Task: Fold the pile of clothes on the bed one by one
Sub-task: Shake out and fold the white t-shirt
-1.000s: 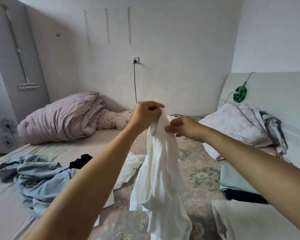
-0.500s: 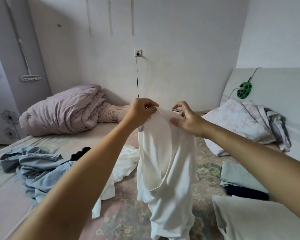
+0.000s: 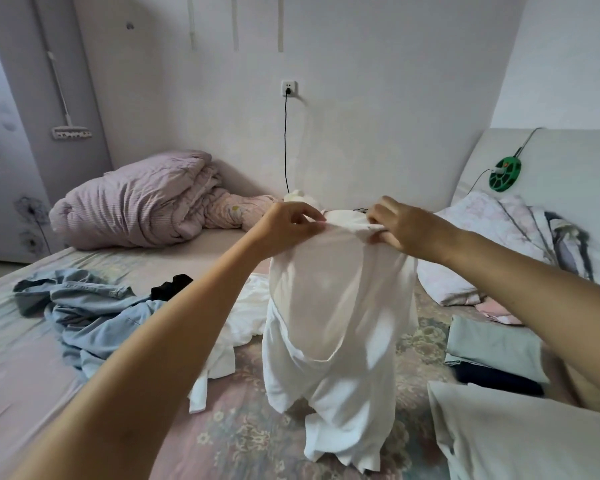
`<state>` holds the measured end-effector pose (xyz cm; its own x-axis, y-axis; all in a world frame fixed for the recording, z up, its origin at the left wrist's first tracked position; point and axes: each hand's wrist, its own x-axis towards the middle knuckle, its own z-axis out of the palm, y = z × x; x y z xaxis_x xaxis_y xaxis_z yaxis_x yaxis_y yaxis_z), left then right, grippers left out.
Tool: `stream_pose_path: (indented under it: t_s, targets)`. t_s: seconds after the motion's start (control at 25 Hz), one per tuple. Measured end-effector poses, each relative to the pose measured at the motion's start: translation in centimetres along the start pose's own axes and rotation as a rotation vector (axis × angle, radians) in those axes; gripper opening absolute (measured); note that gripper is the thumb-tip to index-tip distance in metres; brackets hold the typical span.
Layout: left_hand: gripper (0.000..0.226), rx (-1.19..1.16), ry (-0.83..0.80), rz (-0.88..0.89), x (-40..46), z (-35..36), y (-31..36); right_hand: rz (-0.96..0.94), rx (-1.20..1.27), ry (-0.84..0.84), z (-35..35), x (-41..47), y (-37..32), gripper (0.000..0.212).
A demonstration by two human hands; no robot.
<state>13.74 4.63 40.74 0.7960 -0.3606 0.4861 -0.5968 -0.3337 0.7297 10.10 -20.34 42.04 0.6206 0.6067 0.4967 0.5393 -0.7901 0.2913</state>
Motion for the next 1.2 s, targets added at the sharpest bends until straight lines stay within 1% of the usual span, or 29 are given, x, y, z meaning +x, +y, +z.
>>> stream_pose_path:
  t_s: [0.08,0.12,0.2,0.28,0.36,0.4,0.52,0.6,0.68,0.76,0.84,0.92,0.96,1.0,1.08,1.16,1.2]
  targets:
    - [0.002,-0.184,-0.087,-0.101,-1.3,0.4,-0.6,-0.009,-0.014,0.038,-0.7,-0.1,0.7,0.007]
    - [0.003,-0.269,-0.092,-0.137,-2.1,0.7,-0.7,0.022,0.018,0.078,-1.3,0.0,0.8,0.009]
    - [0.008,-0.345,-0.030,-0.165,-3.5,1.5,-1.2,0.083,0.107,0.139,-2.3,0.2,0.8,0.023]
    - [0.007,-0.366,0.056,-0.168,-4.5,2.3,-2.0,0.096,0.145,0.166,-3.0,0.5,0.6,0.028]
    - [0.005,-0.379,0.061,-0.149,-5.4,3.3,-3.1,0.116,0.173,0.187,-3.7,0.9,0.7,0.031]
    - [0.003,-0.361,0.038,-0.136,-6.2,4.0,-3.7,0.132,0.186,0.208,-4.0,1.0,0.8,0.033]
    - [0.012,-0.197,0.015,-0.062,-9.7,8.1,-6.1,0.241,0.227,0.255,-4.8,1.3,1.2,0.036]
    - [0.018,-0.059,0.038,0.061,-12.1,11.4,-7.2,0.298,0.227,0.262,-5.5,1.5,1.6,0.036]
    - [0.030,0.057,0.068,0.186,-13.3,13.6,-7.9,0.311,0.232,0.270,-6.5,1.7,1.9,0.035]
    - [0.042,0.135,0.101,0.258,-13.1,14.7,-8.2,0.308,0.231,0.292,-7.6,2.0,2.0,0.033]
    - [0.048,0.147,0.199,0.253,-12.5,15.0,-7.5,0.303,0.206,0.312,-8.6,2.2,2.3,0.033]
    - [0.056,0.141,0.320,0.188,-11.7,15.2,-6.8,0.292,0.181,0.325,-9.4,2.2,2.6,0.033]
    - [0.059,0.152,0.339,0.150,-11.2,15.2,-6.5,0.291,0.181,0.331,-9.7,2.2,2.7,0.033]
    - [0.058,0.160,0.337,0.137,-10.7,15.2,-6.4,0.292,0.192,0.338,-10.0,2.1,2.7,0.032]
    - [0.042,0.104,0.345,0.151,-9.7,14.9,-5.9,0.295,0.225,0.336,-10.3,1.9,2.7,0.031]
    - [0.022,-0.122,0.357,0.094,-9.0,14.0,-5.0,0.326,0.260,0.331,-10.2,1.4,3.0,0.028]
    - [0.018,-0.237,0.367,0.037,-8.7,13.1,-4.6,0.364,0.281,0.335,-10.1,0.9,3.3,0.026]
